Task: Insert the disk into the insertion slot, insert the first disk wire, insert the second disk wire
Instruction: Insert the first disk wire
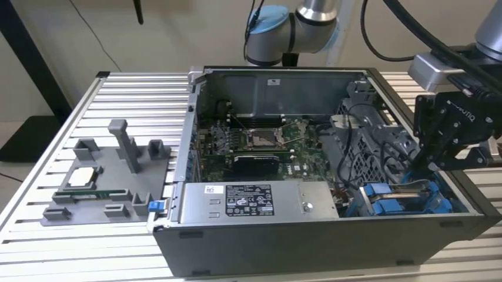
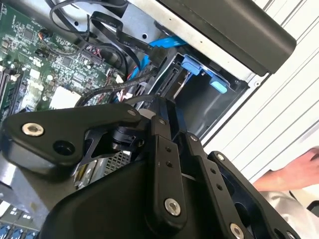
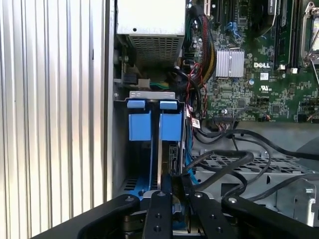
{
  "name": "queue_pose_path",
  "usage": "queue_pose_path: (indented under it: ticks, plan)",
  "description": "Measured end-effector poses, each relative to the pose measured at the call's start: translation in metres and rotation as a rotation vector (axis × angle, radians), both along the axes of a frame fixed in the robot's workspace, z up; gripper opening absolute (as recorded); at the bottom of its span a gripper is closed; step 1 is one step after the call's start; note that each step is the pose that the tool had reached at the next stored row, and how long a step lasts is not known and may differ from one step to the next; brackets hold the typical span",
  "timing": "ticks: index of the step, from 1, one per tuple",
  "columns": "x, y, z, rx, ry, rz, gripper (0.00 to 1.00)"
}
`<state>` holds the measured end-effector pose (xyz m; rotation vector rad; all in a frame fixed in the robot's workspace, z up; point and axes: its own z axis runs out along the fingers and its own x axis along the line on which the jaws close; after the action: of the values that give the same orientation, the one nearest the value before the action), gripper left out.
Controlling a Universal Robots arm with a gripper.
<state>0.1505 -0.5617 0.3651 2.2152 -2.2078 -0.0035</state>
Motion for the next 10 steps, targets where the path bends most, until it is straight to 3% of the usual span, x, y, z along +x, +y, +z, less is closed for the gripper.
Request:
queue_pose_path:
  ticks: [10]
  plan:
    - [0.0034,0.0000,-0.0027,0.0000,-0.0016,0.019,0.00]
